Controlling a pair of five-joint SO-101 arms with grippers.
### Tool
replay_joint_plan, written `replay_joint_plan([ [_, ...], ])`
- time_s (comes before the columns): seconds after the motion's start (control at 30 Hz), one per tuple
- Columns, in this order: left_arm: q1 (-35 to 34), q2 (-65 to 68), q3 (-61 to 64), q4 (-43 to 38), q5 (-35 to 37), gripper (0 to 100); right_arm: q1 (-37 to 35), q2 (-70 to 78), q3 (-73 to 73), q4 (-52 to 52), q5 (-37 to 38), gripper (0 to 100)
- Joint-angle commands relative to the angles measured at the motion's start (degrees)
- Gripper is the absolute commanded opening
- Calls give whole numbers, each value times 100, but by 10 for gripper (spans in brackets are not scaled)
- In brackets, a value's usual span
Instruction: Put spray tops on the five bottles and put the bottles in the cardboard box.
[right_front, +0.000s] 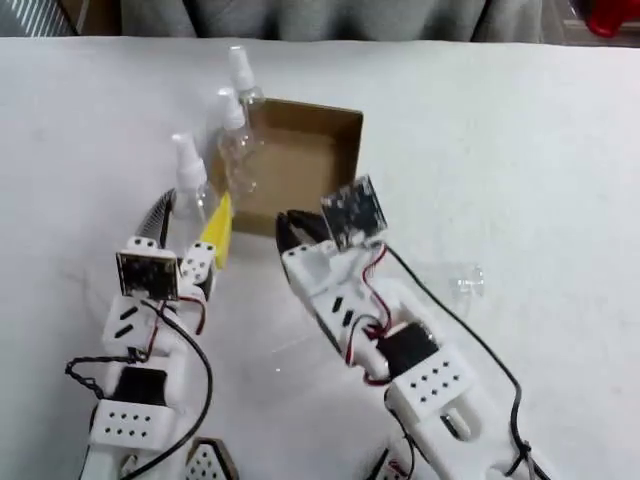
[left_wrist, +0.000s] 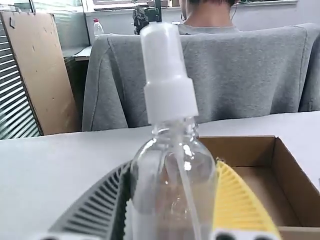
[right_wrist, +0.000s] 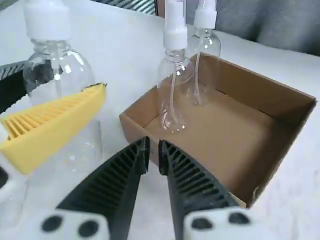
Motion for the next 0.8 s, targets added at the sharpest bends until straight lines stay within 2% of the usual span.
replay_joint_plan([
  [0.0, 48, -66, -466, 571, 440, 24, -66, -365, 193, -391, -70, 15],
  [0.17, -145, -66, -879, 1046, 923, 24, -233, -787, 554, -391, -88, 15],
  [0.33, -426, -66, -1178, 1064, 1846, 24, -1235, -1191, 1020, -400, -88, 15],
  [0.43, -382, -75, -1240, 1055, 2092, 24, -1684, -1411, 1213, -453, -88, 15],
  [0.6, -180, -92, -1503, 1116, 2119, 24, -1895, -1525, 1758, -1684, -79, 15],
  [0.7, -48, -101, -1837, 1653, 2092, 24, -1895, -1525, 2110, -2510, -44, 15],
  [0.77, -31, -101, -2110, 1996, 2084, 24, -1903, -1525, 2180, -2589, -62, 15],
])
